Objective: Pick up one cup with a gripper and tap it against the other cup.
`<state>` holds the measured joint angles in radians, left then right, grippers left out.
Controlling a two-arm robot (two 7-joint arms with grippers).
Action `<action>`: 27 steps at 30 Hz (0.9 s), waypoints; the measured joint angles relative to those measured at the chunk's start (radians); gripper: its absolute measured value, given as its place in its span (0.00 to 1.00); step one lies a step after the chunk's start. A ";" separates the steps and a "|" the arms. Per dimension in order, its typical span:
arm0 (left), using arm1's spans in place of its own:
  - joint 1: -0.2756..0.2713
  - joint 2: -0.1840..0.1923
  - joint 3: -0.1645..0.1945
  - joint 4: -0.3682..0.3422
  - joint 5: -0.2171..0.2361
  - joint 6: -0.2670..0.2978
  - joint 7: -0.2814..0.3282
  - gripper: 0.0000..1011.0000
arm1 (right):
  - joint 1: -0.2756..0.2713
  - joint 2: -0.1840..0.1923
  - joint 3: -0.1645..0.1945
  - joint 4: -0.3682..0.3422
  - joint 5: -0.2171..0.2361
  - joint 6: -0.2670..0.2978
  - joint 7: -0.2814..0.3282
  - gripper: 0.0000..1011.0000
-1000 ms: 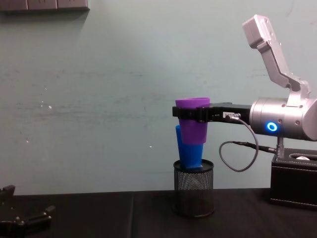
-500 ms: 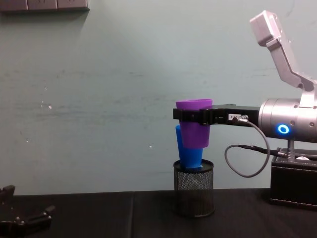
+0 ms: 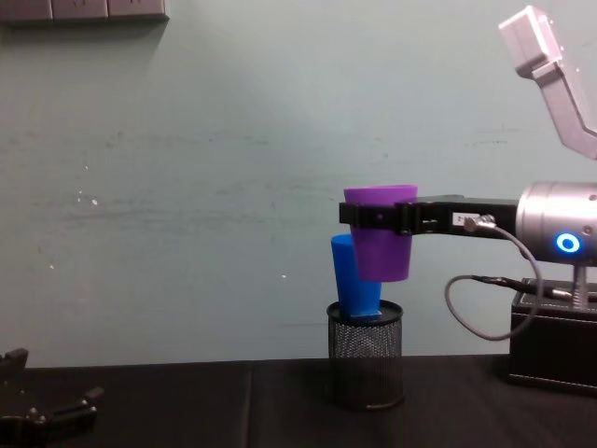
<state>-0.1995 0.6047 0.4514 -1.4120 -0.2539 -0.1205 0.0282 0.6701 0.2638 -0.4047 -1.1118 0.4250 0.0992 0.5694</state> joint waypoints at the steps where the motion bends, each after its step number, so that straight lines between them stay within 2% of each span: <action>1: 0.000 0.000 0.000 0.000 0.000 0.000 0.000 0.99 | -0.006 0.005 0.000 -0.010 0.003 0.004 -0.001 0.73; 12: 0.000 0.000 0.000 0.000 0.000 0.000 0.000 0.99 | -0.100 0.075 -0.007 -0.149 0.049 0.045 -0.010 0.73; 27: 0.000 0.000 0.000 0.000 0.000 0.000 0.000 0.99 | -0.217 0.152 -0.025 -0.266 0.088 0.033 -0.032 0.73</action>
<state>-0.1995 0.6047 0.4514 -1.4120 -0.2539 -0.1205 0.0283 0.4529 0.4155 -0.4295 -1.3782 0.5129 0.1320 0.5375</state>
